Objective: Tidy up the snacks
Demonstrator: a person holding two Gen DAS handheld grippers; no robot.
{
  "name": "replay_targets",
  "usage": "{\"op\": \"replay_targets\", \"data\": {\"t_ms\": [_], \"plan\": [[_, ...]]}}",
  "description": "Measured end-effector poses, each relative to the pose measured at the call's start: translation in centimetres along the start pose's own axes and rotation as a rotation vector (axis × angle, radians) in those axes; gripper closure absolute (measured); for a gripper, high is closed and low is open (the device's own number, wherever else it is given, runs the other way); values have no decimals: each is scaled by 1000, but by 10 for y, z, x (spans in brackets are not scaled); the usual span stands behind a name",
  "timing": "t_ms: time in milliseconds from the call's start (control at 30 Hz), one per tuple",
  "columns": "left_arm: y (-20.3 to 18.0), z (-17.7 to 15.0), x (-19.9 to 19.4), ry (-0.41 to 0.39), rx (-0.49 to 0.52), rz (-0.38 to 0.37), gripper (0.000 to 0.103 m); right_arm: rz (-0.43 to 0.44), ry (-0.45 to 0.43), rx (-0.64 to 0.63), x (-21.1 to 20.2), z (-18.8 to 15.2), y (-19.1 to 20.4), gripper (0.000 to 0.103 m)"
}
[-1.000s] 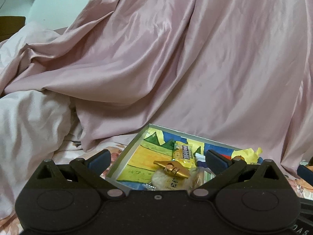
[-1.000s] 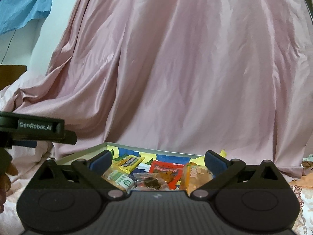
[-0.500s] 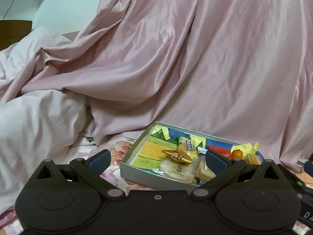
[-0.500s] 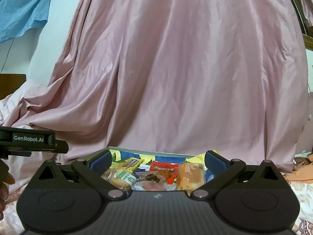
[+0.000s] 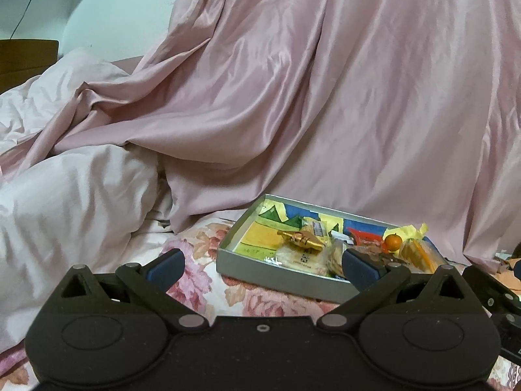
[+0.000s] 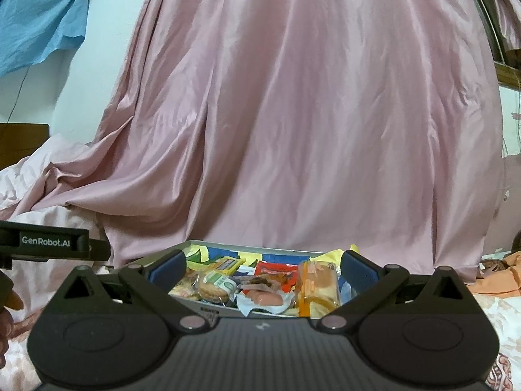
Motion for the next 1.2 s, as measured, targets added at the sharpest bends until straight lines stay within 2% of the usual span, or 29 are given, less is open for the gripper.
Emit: {"op": "replay_targets", "data": {"t_ms": [1200], "plan": [[27, -52, -57, 14, 71, -19, 1, 16, 74, 7, -62, -31, 12, 0]]}}
Point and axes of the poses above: each gripper's, at about its wrist camera, not at the fingertips, and x roughly the way its jaws point, y to its left, z to its top, the point moved 8 cm from there along x, roughly the way its jaws point, and after that the axes turned 13 degrees about -x, right-handed, at the moved point
